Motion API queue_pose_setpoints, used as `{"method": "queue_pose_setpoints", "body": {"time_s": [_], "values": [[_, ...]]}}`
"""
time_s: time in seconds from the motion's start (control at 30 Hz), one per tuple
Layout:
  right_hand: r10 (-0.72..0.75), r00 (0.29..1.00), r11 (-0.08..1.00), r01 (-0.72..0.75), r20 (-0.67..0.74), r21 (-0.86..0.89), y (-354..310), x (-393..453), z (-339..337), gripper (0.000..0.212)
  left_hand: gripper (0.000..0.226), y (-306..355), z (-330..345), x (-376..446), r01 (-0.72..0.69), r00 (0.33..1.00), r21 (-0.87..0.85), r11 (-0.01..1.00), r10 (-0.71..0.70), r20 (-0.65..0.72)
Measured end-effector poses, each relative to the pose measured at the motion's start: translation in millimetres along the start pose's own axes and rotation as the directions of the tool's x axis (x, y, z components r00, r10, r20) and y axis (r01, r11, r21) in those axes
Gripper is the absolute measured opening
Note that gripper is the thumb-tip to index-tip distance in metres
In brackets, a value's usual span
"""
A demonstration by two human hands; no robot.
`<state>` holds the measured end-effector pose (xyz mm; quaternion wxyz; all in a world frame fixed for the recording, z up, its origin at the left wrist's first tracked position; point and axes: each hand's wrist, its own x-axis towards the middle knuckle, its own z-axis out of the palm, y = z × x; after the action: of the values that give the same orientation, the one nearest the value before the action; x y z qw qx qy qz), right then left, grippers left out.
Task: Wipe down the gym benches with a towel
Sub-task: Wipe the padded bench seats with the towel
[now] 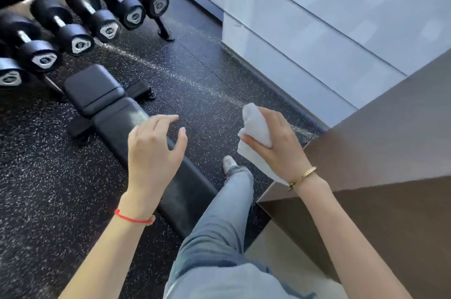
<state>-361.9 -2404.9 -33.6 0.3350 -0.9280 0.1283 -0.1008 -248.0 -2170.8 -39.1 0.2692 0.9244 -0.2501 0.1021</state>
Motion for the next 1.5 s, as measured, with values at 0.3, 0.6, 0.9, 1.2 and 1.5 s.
{"method": "queue_pose_setpoints", "body": {"time_s": [0.3, 0.6, 0.9, 1.2, 1.5], "values": [[-0.312, 0.927, 0.949, 0.314, 0.210, 0.021, 9.6, 251.4, 34.8, 0.064, 0.026, -41.9, 37.6, 141.6, 0.308, 0.933, 0.047, 0.950, -0.292, -0.209], [-0.607, 0.620, 0.771, 0.610, 0.496, 0.182, -36.4, 404.4, 85.9, 0.069, 0.025, -84.9, 22.2, 208.9, 0.624, 0.726, 0.080, 0.777, -0.540, -0.425], [-0.768, 0.043, 0.419, 0.788, 0.639, 0.451, -63.9, 463.4, 162.1, 0.075, 0.025, -67.9, 38.3, 173.9, 0.859, 0.449, 0.103, 0.501, -0.644, -0.620], [-0.711, -0.528, -0.073, 0.713, 0.465, 0.697, -56.7, 480.9, 231.3, 0.073, 0.025, -11.5, 132.7, 145.6, 0.995, 0.042, -0.028, 0.096, -0.647, -0.761], [-0.586, -0.758, -0.326, 0.545, 0.287, 0.773, 1.4, 427.2, 359.0, 0.072, 0.025, -8.0, 280.6, 74.8, 0.986, -0.161, -0.093, -0.138, -0.652, -0.741]]}}
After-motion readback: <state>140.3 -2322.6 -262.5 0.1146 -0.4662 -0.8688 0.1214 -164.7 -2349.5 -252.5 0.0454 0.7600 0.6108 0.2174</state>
